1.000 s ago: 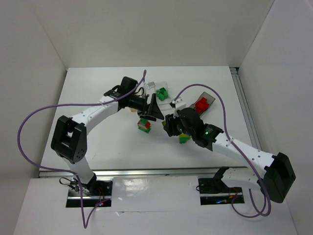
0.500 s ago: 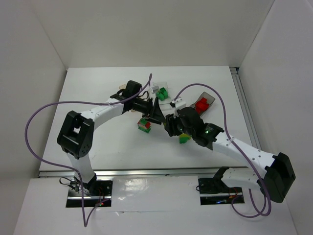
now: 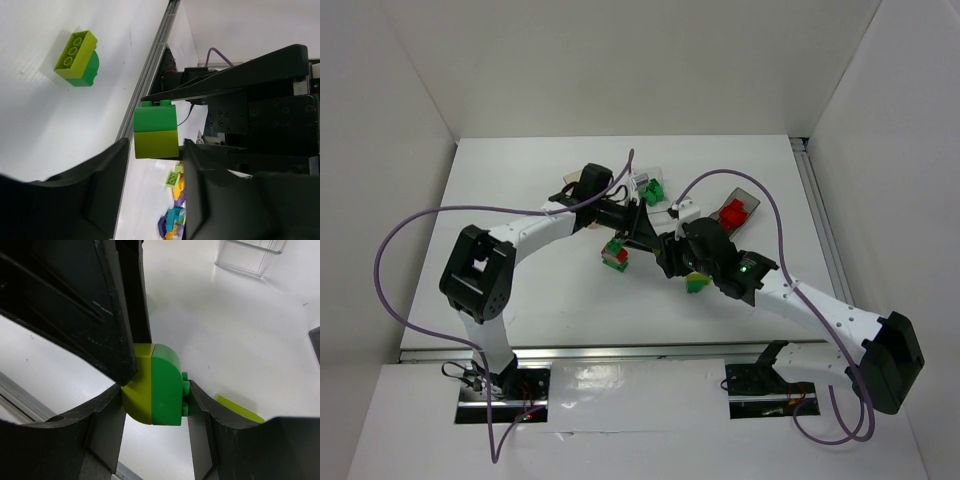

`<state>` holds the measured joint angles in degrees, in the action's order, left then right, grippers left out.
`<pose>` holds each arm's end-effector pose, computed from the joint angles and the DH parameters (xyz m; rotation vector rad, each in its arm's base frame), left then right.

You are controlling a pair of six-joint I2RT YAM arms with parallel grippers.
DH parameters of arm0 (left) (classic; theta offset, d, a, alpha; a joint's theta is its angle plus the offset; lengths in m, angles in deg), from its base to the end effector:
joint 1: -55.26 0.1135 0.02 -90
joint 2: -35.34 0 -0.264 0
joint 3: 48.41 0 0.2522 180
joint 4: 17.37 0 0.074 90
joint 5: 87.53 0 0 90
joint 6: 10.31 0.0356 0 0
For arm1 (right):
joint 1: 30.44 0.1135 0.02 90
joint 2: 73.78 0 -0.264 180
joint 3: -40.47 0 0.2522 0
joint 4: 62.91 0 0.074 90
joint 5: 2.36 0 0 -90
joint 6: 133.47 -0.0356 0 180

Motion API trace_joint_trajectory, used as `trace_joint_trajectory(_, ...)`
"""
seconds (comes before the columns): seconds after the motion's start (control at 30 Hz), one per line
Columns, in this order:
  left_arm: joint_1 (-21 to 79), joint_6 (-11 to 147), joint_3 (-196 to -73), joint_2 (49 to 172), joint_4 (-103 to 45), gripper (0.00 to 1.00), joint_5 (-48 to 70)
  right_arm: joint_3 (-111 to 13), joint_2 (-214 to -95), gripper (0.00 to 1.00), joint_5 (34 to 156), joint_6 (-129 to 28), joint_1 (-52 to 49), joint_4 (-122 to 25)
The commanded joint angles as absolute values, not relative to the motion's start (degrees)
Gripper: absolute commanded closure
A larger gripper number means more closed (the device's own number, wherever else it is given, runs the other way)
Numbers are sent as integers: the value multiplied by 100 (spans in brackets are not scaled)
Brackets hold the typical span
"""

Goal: Sort the legos into containers by color

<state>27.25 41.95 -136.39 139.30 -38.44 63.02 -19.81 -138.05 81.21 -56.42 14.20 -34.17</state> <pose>0.3379 -0.2148 0.2451 0.4742 2.3631 -1.7604 0.1800 0.1721 0.2746 -0.5293 2.1092 0.4647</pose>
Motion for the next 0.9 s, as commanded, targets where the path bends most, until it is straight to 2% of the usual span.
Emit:
trace_joint_trajectory(0.0,2696,4294,-13626,13984,-3666,41,6575,-2285,-13803,68,8061,-5586,1403,-3579)
trace_joint_trajectory(0.07,2643,4347,-13626,13984,-3719,41,6575,-2286,-13803,68,8061,-5586,1403,-3579)
trace_joint_trajectory(0.23,2643,4216,-13565,13984,-3535,58,6689,-2286,-13855,68,8061,-5586,1403,-3579)
trace_joint_trajectory(0.27,2643,4216,-13565,13984,-3535,67,6741,-2286,-13855,68,8061,-5586,1403,-3579)
trace_joint_trajectory(0.37,2643,4216,-13565,13984,-3482,83,6742,-2338,-13908,68,8061,-5586,1403,-3579)
trace_joint_trajectory(0.4,2643,4216,-13565,13984,-3482,100,6742,-2339,-13908,67,8009,-5586,1403,-3579)
trace_joint_trajectory(0.43,2643,4277,-13678,13984,-3630,100,6742,-2391,-13908,59,8009,-5638,1403,-3510)
trace_joint_trajectory(0.47,2643,4347,-13679,13984,-3762,100,6655,-2487,-13908,29,7939,-5639,1403,-3431)
trace_joint_trajectory(0.5,2695,4487,-13749,13984,-3920,100,6654,-2549,-13908,16,7938,-5691,1403,-3334)
trace_joint_trajectory(0.53,2748,4540,-13749,13984,-3982,100,6654,-2602,-13847,9,7869,-5692,1403,-3142)
trace_joint_trajectory(0.63,2985,4769,-13749,14037,-4053,100,6785,-2708,-13461,5,7867,-5823,1403,-2921)
trace_joint_trajectory(0.73,3161,5120,-13820,14037,-4106,100,7198,-2708,-13100,11,8148,-5938,1254,-2850)
trace_joint_trajectory(0.83,3214,5506,-13943,14037,-4316,100,7444,-2541,-13047,12,8788,-6191,860,-2954)
trace_joint_trajectory(0.87,3214,5595,-14004,14037,-4317,100,7445,-2454,-12986,12,9643,-6271,614,-3294)
